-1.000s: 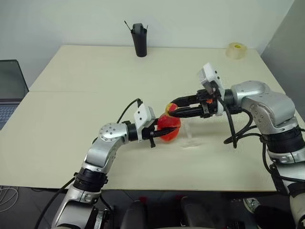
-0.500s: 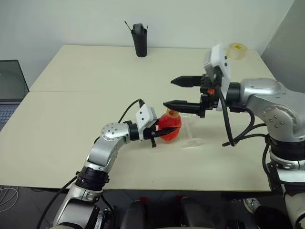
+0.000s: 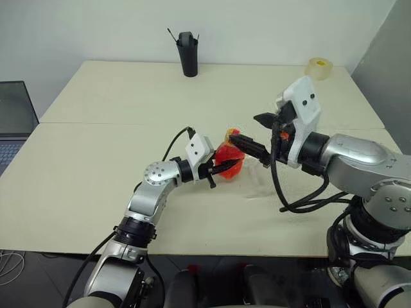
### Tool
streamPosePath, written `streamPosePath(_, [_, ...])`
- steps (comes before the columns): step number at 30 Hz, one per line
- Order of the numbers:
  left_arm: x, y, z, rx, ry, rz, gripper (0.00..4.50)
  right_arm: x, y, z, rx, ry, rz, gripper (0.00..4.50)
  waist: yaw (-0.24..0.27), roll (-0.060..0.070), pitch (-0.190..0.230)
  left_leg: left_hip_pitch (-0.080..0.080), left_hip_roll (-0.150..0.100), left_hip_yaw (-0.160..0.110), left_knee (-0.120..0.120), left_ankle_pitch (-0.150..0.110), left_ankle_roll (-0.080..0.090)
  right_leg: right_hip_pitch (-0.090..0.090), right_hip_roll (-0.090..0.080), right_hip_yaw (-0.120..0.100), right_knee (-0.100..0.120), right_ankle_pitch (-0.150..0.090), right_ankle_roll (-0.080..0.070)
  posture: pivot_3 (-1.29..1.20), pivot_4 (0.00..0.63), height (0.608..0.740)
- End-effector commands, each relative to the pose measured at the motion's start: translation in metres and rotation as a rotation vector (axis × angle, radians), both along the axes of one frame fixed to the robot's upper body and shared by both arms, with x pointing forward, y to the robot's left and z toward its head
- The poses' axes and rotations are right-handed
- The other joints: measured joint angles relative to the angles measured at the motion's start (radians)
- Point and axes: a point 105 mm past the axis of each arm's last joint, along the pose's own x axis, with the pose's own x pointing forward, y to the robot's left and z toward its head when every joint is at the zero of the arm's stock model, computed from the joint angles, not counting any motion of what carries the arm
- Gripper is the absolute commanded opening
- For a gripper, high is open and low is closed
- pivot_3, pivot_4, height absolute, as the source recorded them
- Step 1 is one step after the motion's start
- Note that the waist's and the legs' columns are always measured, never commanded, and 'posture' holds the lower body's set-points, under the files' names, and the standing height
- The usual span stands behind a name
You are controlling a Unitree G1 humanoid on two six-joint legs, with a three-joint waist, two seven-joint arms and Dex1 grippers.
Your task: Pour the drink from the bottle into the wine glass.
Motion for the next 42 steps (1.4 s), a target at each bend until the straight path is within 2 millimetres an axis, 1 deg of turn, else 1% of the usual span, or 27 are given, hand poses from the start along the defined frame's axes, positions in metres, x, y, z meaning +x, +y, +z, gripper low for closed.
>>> streamPosePath(1, [0.000,-0.004,0.021,-0.030,-0.083,-0.020,0.95,0.000,0.000,0.001,0.001,-0.029,-0.052,4.31,0.000,0.000,0.000,0.000,0.000,0.000,0.000,0.000,0.000,0.000,0.001,0.000,0.000,0.000,0.000,0.00,0.150,0.740])
streamPosePath(11, [0.004,-0.001,0.022,-0.022,-0.091,-0.014,0.95,0.006,0.007,-0.008,0.030,0.017,-0.086,4.31,-0.001,0.000,0.000,0.000,0.000,0.000,0.000,0.000,0.000,0.000,0.003,0.000,0.000,0.000,0.000,0.00,0.150,0.740])
streamPosePath(14, [0.003,-0.001,0.022,-0.023,-0.092,-0.014,0.95,0.008,0.008,-0.008,0.035,0.021,-0.095,3.72,-0.001,0.000,0.000,0.000,0.000,0.000,0.000,0.000,0.000,0.000,0.003,0.000,0.000,0.000,0.000,0.00,0.150,0.740])
streamPosePath(17, [0.001,-0.001,0.022,-0.024,-0.091,-0.013,0.95,0.011,0.008,-0.008,0.038,0.026,-0.102,2.78,-0.002,0.000,0.000,0.000,0.000,0.000,0.000,0.000,0.000,0.000,0.003,0.000,0.000,0.000,0.000,0.00,0.150,0.740])
streamPosePath(20, [0.000,0.000,0.021,-0.026,-0.088,-0.007,0.94,0.012,0.010,-0.011,0.035,0.038,-0.100,1.64,-0.002,0.000,0.000,0.000,0.000,0.000,0.000,0.000,0.000,0.000,0.003,0.000,0.000,0.000,0.000,0.00,0.150,0.740])
streamPosePath(21, [0.000,0.000,0.021,-0.025,-0.087,-0.006,0.93,0.013,0.011,-0.011,0.034,0.041,-0.099,1.40,-0.002,0.000,0.000,0.000,0.000,0.000,0.000,0.000,0.000,0.000,0.003,0.000,0.000,0.000,0.000,0.00,0.150,0.740])
streamPosePath(22, [0.001,0.000,0.021,-0.025,-0.087,-0.004,0.92,0.013,0.011,-0.012,0.033,0.042,-0.099,1.28,-0.002,0.000,0.000,0.000,0.000,0.000,0.000,0.000,0.000,0.000,0.003,0.000,0.000,0.000,0.000,0.00,0.150,0.740])
streamPosePath(25, [0.001,0.001,0.021,-0.024,-0.088,0.001,0.90,0.016,0.011,-0.009,0.037,0.034,-0.106,1.28,-0.002,0.000,0.000,0.000,0.000,0.000,0.000,0.000,0.000,0.000,0.003,0.000,0.000,0.000,0.000,0.00,0.150,0.740])
streamPosePath(28, [0.001,0.001,0.021,-0.024,-0.088,0.001,0.90,0.017,0.009,-0.001,0.030,-0.001,-0.082,1.28,-0.002,0.000,0.000,0.000,0.000,0.000,0.000,0.000,0.000,0.000,0.003,0.000,0.000,0.000,0.000,0.00,0.150,0.740])
streamPosePath(31, [-0.002,0.000,0.022,-0.028,-0.084,-0.010,0.90,0.012,0.012,0.013,0.010,-0.091,0.090,1.28,-0.001,0.000,0.000,0.000,-0.001,0.000,0.000,0.000,0.000,0.000,0.003,0.000,-0.001,0.000,0.000,0.00,0.150,0.740])
streamPosePath(33, [-0.004,-0.002,0.022,-0.032,-0.083,-0.027,0.90,0.008,0.011,0.016,-0.010,-0.112,0.250,1.28,-0.001,0.000,0.000,0.000,-0.001,0.000,0.000,0.000,0.000,0.000,0.003,0.000,-0.002,0.000,0.000,0.00,0.150,0.740])
streamPosePath(37, [-0.007,-0.006,0.024,-0.032,-0.081,-0.054,0.90,-0.002,0.008,0.007,-0.074,-0.088,0.614,1.28,-0.001,0.000,0.000,0.000,-0.002,0.001,-0.001,0.000,0.000,0.001,0.003,-0.001,-0.003,0.000,0.000,0.00,0.150,0.740])
streamPosePath(38, [-0.008,-0.007,0.024,-0.027,-0.083,-0.063,0.90,-0.008,0.007,0.005,-0.080,-0.059,0.734,1.28,-0.001,0.000,0.000,0.001,-0.002,0.001,-0.001,0.000,0.000,0.002,0.004,-0.001,-0.004,0.000,0.000,0.00,0.150,0.740])
streamPosePath(39, [-0.009,-0.008,0.024,-0.023,-0.085,-0.070,0.90,-0.011,0.005,0.004,-0.083,-0.041,0.815,1.28,-0.002,0.000,0.000,0.001,-0.002,0.001,-0.001,0.000,0.000,0.002,0.004,-0.001,-0.004,0.000,0.000,0.00,0.150,0.740])
streamPosePath(42, [-0.013,-0.010,0.025,-0.023,-0.088,-0.082,0.90,-0.007,0.002,-0.004,-0.186,-0.025,0.979,1.28,-0.005,0.000,0.000,0.001,-0.001,0.002,-0.001,0.000,0.000,0.001,0.005,0.000,-0.003,0.000,0.000,0.00,0.150,0.740])
